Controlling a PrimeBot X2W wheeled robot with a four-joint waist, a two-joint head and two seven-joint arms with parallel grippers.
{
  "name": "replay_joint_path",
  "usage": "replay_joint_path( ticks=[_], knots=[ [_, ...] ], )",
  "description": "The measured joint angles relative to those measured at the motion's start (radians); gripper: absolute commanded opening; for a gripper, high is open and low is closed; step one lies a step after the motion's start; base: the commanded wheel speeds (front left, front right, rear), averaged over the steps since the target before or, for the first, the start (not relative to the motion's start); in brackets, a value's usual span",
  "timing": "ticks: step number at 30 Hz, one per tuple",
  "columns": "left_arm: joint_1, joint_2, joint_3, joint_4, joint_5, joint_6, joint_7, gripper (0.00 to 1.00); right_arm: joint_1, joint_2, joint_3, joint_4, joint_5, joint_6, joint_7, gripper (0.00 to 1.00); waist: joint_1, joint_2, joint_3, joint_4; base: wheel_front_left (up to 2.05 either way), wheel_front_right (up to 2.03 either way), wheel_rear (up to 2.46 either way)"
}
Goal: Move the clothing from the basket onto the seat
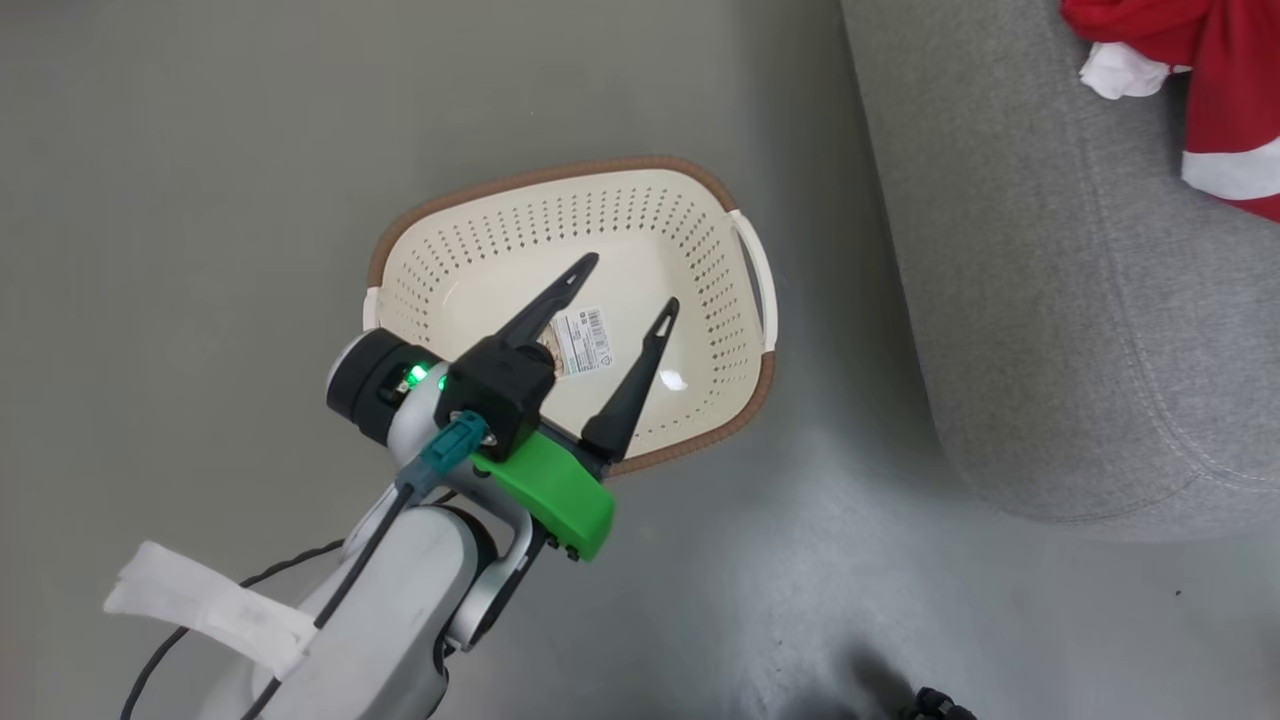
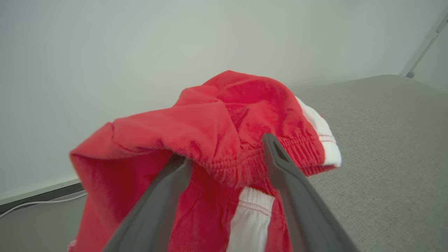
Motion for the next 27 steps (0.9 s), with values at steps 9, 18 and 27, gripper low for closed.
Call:
replay_joint_path(
  ticks=[9, 18, 27],
  knots=[
    [0.008, -0.016, 0.035, 0.045, -0.038, 0.000, -0.054, 1.00, 0.046, 0.013, 0.034, 0.007, -0.003, 0.055, -0.052, 1.00, -0.0001, 0.0000, -0.075, -0.021, 0.00, 0.00, 0.00],
    [0.066, -0.036, 0.103, 0.101, -0.084, 0.013, -0.126, 1.00, 0.097, 0.051, 0.095, 0.004, -0.021, 0.105, -0.070, 1.00, -0.0002, 0.0000, -0.190, -0.024, 0.00, 0.00, 0.00],
    [0.145, -0.045, 0.168, 0.169, -0.134, 0.032, -0.158, 1.00, 0.198, 0.150, 0.151, -0.012, -0.024, 0.135, -0.088, 1.00, -0.0002, 0.0000, -0.313, 0.000, 0.00, 0.00, 0.00]
  ],
)
